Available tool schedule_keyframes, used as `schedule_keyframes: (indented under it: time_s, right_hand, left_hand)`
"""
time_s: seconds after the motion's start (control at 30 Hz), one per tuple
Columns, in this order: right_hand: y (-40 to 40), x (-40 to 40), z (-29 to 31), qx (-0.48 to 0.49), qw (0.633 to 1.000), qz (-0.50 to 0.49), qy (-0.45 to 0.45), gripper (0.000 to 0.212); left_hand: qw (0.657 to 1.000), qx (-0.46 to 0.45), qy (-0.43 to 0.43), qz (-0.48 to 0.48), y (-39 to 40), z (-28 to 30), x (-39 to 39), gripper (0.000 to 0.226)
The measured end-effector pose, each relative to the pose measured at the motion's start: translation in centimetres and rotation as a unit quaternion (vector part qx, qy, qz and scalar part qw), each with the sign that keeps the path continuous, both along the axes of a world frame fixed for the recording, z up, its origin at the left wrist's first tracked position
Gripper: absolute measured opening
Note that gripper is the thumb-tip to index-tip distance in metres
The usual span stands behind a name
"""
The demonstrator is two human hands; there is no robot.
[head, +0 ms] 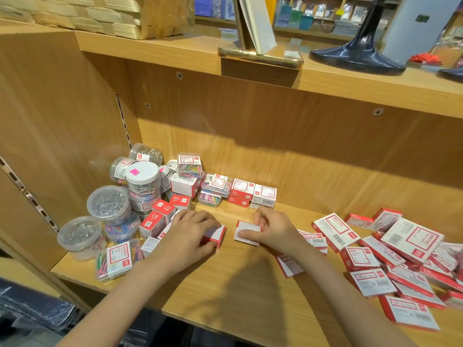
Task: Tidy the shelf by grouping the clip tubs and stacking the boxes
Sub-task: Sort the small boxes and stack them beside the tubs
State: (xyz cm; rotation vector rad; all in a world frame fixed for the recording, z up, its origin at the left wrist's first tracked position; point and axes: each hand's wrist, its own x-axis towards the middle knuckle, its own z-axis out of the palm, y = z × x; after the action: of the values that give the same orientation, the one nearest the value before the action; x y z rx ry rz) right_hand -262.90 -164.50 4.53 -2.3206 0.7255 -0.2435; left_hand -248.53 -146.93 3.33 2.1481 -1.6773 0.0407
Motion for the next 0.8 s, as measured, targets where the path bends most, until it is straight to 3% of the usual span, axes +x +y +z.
schedule_keyframes:
  time_s: [0.17,0.37,0.43,0.5,0.57,0.63,0.8]
  right_hand:
    - [-0.1,0.2,0.7,0.142,0.99,-0.006,-0.023,0.026]
    - [-0.6,-0.4,0.6,0.125,0.988,-0.061,-0.068,0.019]
    - [-0.8,-0.8,0.7,0.151,0.985,-0.047,-0.066,0.016]
    - [-0.6,-1.1,1.0,0.129,0.992,-0.005,-0.014,0.021]
    - [-0.5,-1.1,0.8,0.079,0.996,0.042,0.022,0.031]
    - [-0.4,-0.9,0.7,0.043,0.998,0.043,0.0,0.032]
    - [-0.6,-0.6,-0.3,-0.087,0.995,0.02,-0.054,0.018]
  left_hand:
    - [0.999,0.01,0.019,-0.026,-1.7,0.3,-0.6,0.058]
    - [0.998,0.031,0.047,-0.012,-2.8,0.2,-1.0,0.05]
    - [0.999,0.031,0.038,-0.006,-2.9,0.3,-1.1,0.06]
    - [0.999,0.038,0.024,0.0,-3.1,0.3,-1.1,0.065]
    - [0.999,0.045,0.016,0.007,-3.3,0.3,-1.2,0.053]
    - [0.999,0.044,0.025,0.004,-3.3,0.3,-1.2,0.051]
    - [0.999,0.042,0.034,0.009,-2.1,0.7,-0.4,0.072]
